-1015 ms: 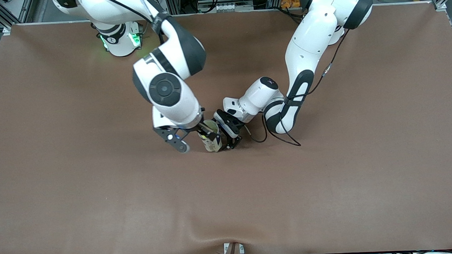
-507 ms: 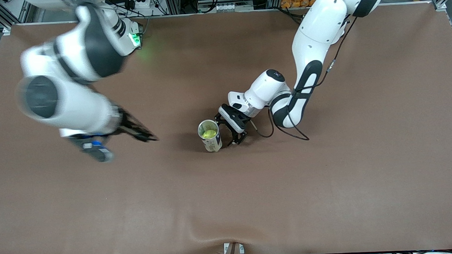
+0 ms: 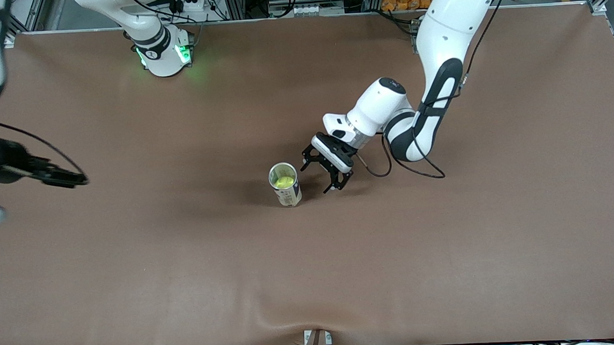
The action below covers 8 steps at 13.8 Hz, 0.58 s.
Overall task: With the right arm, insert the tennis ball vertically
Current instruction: 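Set the can upright with the left gripper while the right gripper retracts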
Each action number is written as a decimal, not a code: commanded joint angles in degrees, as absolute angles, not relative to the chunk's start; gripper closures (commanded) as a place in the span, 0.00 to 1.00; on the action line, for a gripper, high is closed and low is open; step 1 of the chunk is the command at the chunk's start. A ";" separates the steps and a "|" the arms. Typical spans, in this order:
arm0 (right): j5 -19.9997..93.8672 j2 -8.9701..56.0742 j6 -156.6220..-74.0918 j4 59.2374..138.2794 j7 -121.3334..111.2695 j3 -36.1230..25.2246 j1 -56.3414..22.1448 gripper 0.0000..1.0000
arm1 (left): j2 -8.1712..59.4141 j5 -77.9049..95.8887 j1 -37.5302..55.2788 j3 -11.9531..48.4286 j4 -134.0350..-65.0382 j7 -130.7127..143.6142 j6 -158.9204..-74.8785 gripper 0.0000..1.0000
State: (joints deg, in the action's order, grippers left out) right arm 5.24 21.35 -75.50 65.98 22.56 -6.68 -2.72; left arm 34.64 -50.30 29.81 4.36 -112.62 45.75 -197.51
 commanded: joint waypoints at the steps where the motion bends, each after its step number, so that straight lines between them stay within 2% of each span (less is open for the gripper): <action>1: 2.56 20.57 -75.23 66.53 17.60 -5.36 0.78 0.00 | 30.77 -52.03 30.67 4.31 -114.88 54.11 -196.61 0.00; 8: 2.37 20.57 -75.24 66.53 15.47 -5.27 0.88 0.00 | 24.18 -52.03 31.11 9.93 -114.79 69.59 -194.95 0.00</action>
